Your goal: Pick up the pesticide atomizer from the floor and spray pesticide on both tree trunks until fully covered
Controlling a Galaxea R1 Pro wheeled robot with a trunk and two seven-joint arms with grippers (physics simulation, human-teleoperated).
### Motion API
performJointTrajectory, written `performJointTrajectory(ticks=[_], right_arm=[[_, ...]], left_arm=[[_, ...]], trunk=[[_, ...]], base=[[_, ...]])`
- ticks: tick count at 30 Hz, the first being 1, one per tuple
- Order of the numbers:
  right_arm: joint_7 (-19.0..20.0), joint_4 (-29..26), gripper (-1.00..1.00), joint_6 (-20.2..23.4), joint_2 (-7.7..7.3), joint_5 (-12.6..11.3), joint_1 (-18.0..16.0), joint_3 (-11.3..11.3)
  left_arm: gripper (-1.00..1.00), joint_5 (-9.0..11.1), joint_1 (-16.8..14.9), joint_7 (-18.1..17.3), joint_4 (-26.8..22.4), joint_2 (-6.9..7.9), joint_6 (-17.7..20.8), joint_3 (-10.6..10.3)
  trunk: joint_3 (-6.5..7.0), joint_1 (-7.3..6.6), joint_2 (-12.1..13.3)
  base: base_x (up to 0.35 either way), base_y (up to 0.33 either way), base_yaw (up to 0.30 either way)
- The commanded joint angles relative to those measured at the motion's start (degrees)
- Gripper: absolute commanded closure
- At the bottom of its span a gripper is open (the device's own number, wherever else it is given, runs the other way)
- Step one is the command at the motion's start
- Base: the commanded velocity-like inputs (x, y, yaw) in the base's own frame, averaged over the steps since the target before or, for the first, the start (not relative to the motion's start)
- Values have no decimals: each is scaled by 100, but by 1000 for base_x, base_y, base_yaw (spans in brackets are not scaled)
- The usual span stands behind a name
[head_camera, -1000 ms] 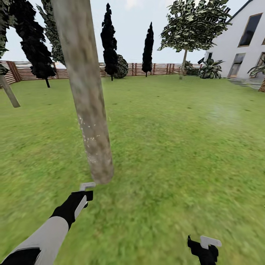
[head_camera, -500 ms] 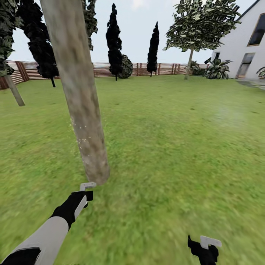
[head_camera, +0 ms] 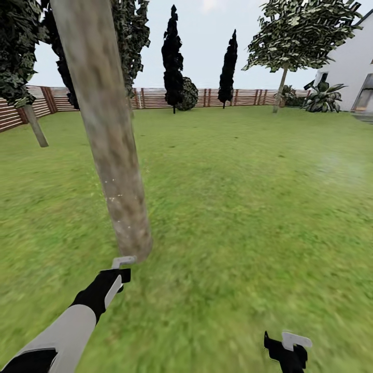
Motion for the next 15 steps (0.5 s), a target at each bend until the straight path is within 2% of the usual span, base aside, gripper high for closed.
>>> performJointTrajectory(ticks=[1,4,8,15], right_arm=[[-1,0,-100,0,0,0,-2,0],[0,0,-100,0,0,0,-1,0],[-1,0,-100,0,0,0,-2,0],[-1,0,-100,0,0,0,-3,0]], left_arm=[[100,-2,1,0,0,0,0,0],[100,-2,5,0,0,0,0,0],[100,-1,7,0,0,0,0,0],[100,-2,7,0,0,-3,0,0]], trunk=[[0,0,0],[0,0,0],[0,0,0],[0,0,0]], base=[[242,-188,0],[262,-176,57],[252,-185,262],[131,-255,276]])
